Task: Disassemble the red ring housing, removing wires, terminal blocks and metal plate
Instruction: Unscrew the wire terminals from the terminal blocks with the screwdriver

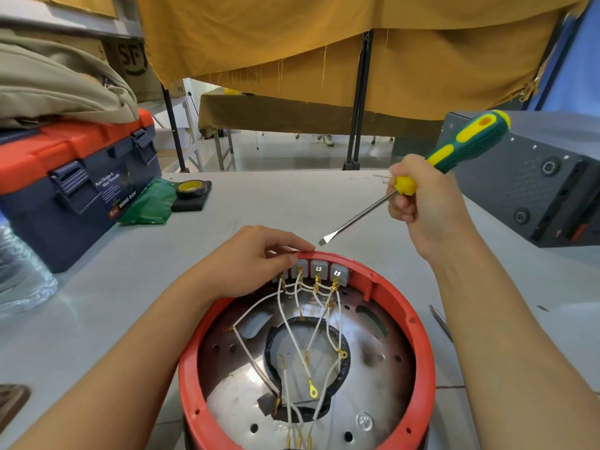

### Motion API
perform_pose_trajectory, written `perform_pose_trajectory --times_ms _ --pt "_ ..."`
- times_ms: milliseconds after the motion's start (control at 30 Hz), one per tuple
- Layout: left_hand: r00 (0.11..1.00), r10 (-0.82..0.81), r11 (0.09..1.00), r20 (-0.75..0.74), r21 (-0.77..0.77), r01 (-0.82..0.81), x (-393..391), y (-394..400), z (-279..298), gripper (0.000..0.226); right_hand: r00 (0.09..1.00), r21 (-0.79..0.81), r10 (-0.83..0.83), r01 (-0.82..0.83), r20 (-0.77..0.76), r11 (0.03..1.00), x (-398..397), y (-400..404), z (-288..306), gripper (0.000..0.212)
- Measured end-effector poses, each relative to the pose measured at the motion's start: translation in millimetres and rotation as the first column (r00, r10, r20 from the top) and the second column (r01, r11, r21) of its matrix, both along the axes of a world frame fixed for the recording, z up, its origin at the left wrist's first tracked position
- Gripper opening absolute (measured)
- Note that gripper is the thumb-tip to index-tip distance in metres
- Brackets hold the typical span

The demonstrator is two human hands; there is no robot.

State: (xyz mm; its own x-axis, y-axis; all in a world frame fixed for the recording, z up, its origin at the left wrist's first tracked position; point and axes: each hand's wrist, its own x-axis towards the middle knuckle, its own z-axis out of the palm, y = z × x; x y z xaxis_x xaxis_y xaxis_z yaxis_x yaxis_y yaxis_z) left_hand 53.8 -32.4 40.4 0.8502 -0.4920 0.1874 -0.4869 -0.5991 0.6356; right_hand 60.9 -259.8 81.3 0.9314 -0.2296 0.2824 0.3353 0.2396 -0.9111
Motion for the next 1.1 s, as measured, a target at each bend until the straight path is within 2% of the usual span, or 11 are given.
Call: perform_pose_trajectory --times_ms 200,367,567,733,833,900,967,1100 --pt "0.989 0.034 0.999 0.146 -0.048 -0.027 -6 -4 9 0.018 0.995 0.056 -0.104 0.104 0.008 0.993 -9 0 0 0.022" --pt "0.968 -0.009 0.996 0.252 0.090 -0.015 -20 -10 24 0.011 0.987 -0.006 -0.162 0.162 -0.010 0.987 -31 2 -15 0.014" --pt "0.970 -0.139 0.905 0.201 0.424 0.041 -44 -19 21 0.016 0.996 0.017 -0.073 0.074 -0.045 0.997 -60 4 -44 0.006" --pt "0.958 -0.141 0.851 0.251 0.526 -0.012 -48 -35 19 0.019 0.999 -0.023 0.022 -0.023 -0.039 0.999 -70 12 -54 0.004" --pt "0.943 -0.151 0.810 0.295 0.584 -0.053 -48 -40 12 0.018 0.999 -0.050 0.025 -0.026 -0.026 0.998 -72 12 -56 0.007" --pt "0.935 -0.144 0.803 0.324 0.590 -0.080 -48 -39 9 0.017 0.999 -0.046 0.018 -0.020 -0.031 0.999 -72 11 -58 0.008" --pt "0.930 -0.118 0.836 0.347 0.541 -0.096 -47 -37 9 0.016 0.999 -0.052 0.013 -0.015 -0.034 0.999 -71 11 -60 0.007" --pt "0.956 -0.007 0.964 0.294 0.255 -0.072 -52 -30 16 0.012 0.999 -0.060 0.023 -0.025 -0.026 0.998 -71 11 -61 0.008"
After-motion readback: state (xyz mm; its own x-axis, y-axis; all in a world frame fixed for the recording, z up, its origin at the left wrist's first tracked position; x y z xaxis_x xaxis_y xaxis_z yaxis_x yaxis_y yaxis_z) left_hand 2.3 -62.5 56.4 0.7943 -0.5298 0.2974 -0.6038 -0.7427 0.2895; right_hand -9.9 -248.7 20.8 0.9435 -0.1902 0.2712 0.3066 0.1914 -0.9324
